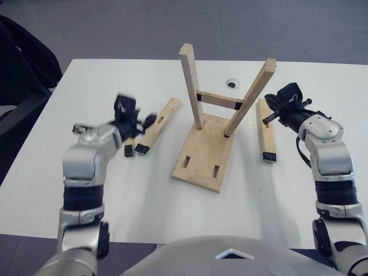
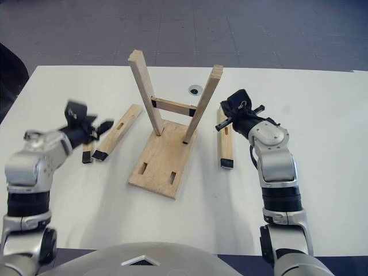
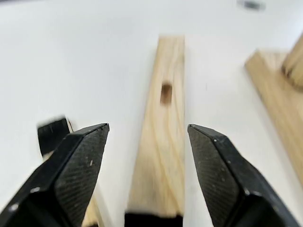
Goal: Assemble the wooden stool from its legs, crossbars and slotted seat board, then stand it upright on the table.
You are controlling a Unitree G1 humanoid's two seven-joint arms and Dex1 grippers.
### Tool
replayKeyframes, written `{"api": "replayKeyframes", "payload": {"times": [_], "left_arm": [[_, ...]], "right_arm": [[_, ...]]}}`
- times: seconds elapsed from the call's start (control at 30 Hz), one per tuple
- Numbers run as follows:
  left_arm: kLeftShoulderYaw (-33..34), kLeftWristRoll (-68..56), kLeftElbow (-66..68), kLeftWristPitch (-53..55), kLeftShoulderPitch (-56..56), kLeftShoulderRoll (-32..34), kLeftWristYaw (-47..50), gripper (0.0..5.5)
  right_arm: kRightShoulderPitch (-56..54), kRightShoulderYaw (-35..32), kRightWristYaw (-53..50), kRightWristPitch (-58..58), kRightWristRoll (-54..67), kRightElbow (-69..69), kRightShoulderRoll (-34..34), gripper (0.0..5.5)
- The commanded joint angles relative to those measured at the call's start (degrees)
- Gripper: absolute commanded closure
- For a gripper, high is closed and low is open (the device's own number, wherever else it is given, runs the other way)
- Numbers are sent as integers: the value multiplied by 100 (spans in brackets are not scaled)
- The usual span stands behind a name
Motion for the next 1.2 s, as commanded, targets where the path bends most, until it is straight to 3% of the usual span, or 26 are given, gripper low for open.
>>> {"api": "replayKeyframes", "payload": {"times": [0.03, 0.27, 0.57, 0.8, 1.07, 1.2], "left_arm": [[-543, -329, -764, 394, 264, -71, -361, 241], [-1124, -281, -1081, 568, 384, 10, -412, 241], [-1446, -184, -1002, 602, 149, -294, -254, 241], [-1240, -113, -927, 506, 131, -226, -273, 241], [-1183, -66, -874, 447, 160, -176, -310, 241], [-1177, -57, -885, 430, 211, -162, -313, 241]], "right_arm": [[-1047, -603, -419, 180, 570, -238, 274, 540], [-2810, -690, -466, 1480, 1586, -81, 526, 540], [-3202, -990, -900, 3003, 2465, -22, 856, 540], [-3253, -877, -1022, 2611, 2427, 444, 963, 540], [-4546, -1228, -600, 537, 2447, 676, 551, 540], [-4165, -1013, -478, 278, 2266, 960, 412, 540]]}}
